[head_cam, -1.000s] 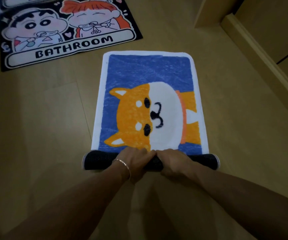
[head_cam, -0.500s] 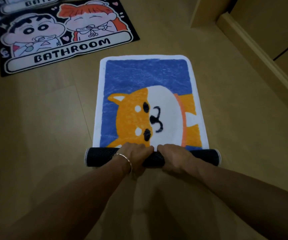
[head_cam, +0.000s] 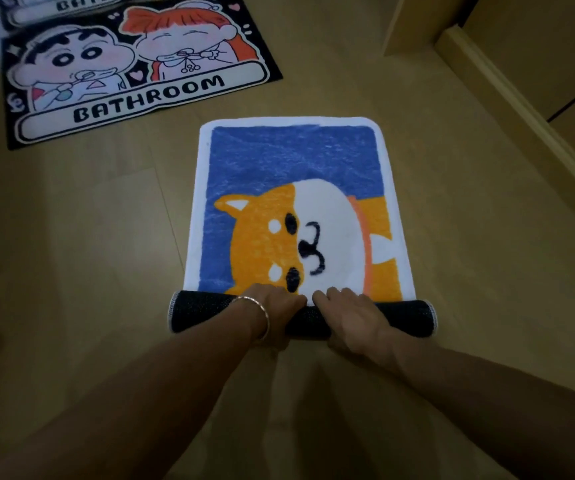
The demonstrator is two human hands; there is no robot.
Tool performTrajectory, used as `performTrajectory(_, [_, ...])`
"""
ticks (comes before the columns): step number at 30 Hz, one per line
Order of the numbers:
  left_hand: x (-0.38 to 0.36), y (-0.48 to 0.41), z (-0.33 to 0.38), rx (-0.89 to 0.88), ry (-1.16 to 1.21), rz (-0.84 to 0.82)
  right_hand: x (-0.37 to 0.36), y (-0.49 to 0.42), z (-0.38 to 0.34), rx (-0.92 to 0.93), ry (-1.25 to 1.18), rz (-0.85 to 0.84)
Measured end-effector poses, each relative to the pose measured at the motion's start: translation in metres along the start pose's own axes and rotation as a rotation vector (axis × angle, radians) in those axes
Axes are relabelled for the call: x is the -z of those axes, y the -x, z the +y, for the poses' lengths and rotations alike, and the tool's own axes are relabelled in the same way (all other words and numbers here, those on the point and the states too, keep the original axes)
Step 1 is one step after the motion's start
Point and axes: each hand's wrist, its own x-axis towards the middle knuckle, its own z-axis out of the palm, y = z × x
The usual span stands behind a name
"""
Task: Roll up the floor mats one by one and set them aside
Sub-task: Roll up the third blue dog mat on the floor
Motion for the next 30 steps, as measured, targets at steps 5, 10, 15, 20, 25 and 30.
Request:
performTrajectory(5, [-0.004,0.008,0.008,0.004,-0.046,0.14,0.016,-0.006,0.016,-0.05,-0.152,-0.231])
performTrajectory(10, [-0.006,0.006,0.009,0.112,-0.008,0.081,0.009,0.006,0.008,0.039,0.004,0.0])
performTrajectory(15, [-0.005,0.008,0.011,0.115,-0.044,0.126,0.012,0.003,0.011,0.018,-0.002,-0.055])
performTrajectory(20, [-0.012,0.008,0.01,0.118,-0.024,0.112,0.018,-0.003,0.009,0.041,0.012,-0.117])
performTrajectory(25, [-0.003,0.004,0.004,0.111,0.062,0.076,0.012,0.006,0.012,0.061,0.11,0.018])
performTrajectory(30, [-0.013,0.01,0.007,0.12,0.004,0.148,0.025,-0.014,0.016,0.035,-0.039,-0.214])
